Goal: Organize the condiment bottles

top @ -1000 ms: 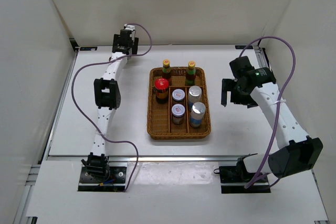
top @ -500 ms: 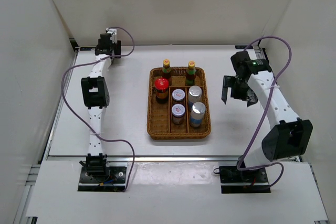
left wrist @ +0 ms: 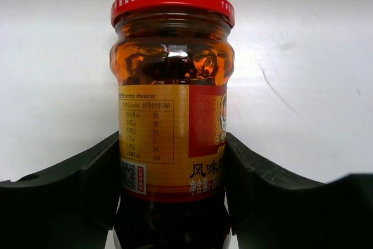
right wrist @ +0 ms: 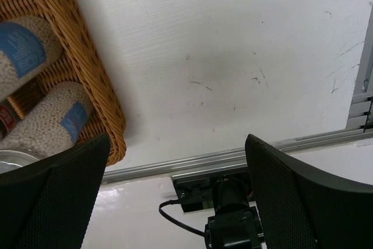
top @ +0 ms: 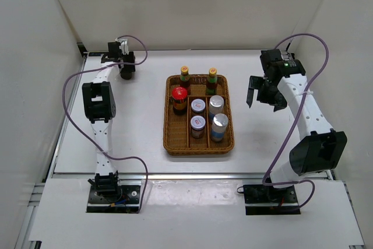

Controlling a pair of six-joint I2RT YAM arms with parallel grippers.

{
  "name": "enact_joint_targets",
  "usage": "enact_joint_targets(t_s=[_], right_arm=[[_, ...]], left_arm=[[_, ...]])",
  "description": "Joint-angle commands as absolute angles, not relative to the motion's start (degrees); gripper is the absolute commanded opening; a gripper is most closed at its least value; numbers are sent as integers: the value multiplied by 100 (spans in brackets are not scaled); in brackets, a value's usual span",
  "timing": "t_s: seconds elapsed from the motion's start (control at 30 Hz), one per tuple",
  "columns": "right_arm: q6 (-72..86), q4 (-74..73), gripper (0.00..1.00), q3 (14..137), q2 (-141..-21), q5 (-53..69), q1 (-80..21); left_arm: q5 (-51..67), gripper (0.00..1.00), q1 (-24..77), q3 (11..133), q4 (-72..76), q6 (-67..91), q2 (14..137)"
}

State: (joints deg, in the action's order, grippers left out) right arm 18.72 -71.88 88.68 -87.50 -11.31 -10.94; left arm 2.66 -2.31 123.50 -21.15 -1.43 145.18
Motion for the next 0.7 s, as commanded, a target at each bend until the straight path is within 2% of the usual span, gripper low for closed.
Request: enact_joint_targets(t_s=[0.0, 0.07, 0.2, 0.37, 0.67], right_arm=[[1775, -7040, 99, 9167, -8798, -1116, -1072], [1775, -6987, 99, 9237, -8798, -1168, -1072], [1775, -6864, 99, 9342, -8798, -1169, -1072], [1775, -6812, 99, 9272, -8596, -1169, -1072], [1828, -6812, 99, 8947, -8279, -940, -1072]], left_arm=[[869, 11, -220, 11822, -2558, 245, 13538], [1263, 11, -220, 11638, -2471, 316, 13290], [1266, 11, -105, 10806, -2006, 490, 12588], [1266, 11, -105, 9257, -241, 966, 11269], [2470, 11, -53, 8043, -227, 1028, 10294]])
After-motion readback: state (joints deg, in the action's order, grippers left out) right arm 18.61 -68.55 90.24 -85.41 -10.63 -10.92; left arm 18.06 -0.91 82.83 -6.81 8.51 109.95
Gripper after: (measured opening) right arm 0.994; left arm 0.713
